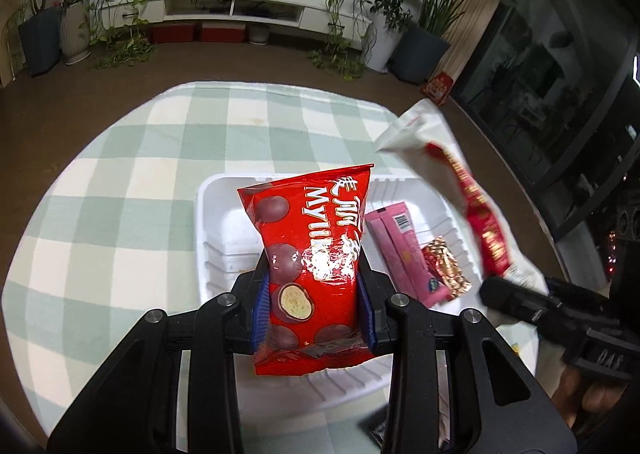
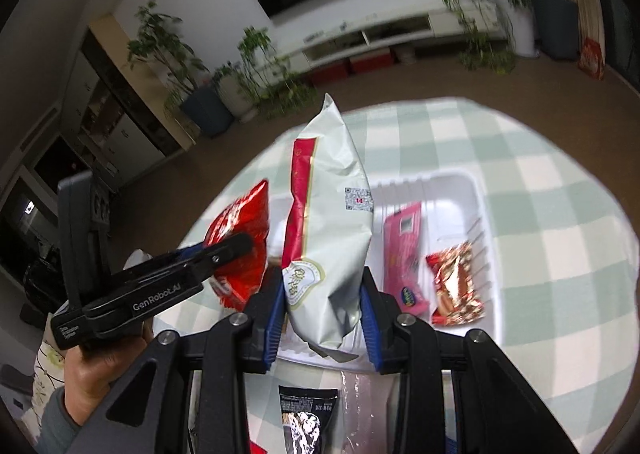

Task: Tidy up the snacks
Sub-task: 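Carry the Mylikes bag and white packet over the white tray with both tools, then open both tools to drop the two bags into the tray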

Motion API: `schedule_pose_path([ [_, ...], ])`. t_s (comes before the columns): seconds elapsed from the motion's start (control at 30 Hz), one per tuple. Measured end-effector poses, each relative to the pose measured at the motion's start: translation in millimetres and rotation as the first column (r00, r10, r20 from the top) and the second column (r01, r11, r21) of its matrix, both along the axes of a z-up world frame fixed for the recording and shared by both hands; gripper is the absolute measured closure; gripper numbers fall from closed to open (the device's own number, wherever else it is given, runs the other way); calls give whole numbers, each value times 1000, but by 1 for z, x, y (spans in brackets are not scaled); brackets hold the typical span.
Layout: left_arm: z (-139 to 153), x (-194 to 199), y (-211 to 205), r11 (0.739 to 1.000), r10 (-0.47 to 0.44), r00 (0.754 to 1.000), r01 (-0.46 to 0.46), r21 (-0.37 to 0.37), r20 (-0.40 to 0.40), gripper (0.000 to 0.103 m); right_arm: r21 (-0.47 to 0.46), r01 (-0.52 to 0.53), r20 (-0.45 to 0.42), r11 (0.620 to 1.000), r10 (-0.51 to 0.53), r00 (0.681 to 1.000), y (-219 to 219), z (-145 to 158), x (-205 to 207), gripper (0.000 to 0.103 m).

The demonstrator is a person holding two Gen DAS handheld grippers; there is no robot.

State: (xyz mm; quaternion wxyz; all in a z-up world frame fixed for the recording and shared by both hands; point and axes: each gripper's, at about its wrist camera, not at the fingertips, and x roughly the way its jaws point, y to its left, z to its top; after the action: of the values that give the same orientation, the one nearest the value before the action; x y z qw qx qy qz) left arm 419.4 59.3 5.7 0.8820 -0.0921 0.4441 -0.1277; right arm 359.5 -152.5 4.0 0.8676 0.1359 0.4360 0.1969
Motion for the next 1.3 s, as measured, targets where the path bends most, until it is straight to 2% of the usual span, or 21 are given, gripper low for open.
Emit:
schedule_pose_path([
  [0.33,-43,20,-6,998,0,999,2,58,-44,70,-62,14,-74,998,-19,997,20,-40,13,67],
  [0.6,-48,21,-14,996,-25,999,29,85,-42,70,-80,19,-122,997,-29,992,24,-63,19,67],
  [0.77,-50,16,-21,994,-32,998,36,98,-49,68,-105,5,-121,994,-17,993,29,-67,18,67],
  [0.8,-50,16,-21,995,-28,998,32,98,-48,66,-111,-1,-122,994,-13,992,30,-67,19,67],
  [0.87,-50,17,-20,995,-8,999,13,101,-50,55,-123,-11,-132,992,-5,991,31,-68,19,65],
  [0.93,-50,17,-20,995,-7,999,12,98,-50,35,-111,-8,-144,994,-8,990,30,-68,20,62],
  [1.03,-45,13,-17,995,-2,999,5,95,-33,26,-113,-2,-126,994,-12,992,28,-62,15,58],
  [1.13,-34,7,-13,996,12,1000,-12,85,-5,22,-119,-1,-84,993,-9,996,26,-49,8,51],
  [1.3,-1,-22,-3,998,29,998,-32,53,61,4,-95,15,12,995,-14,1000,12,-13,-15,27],
])
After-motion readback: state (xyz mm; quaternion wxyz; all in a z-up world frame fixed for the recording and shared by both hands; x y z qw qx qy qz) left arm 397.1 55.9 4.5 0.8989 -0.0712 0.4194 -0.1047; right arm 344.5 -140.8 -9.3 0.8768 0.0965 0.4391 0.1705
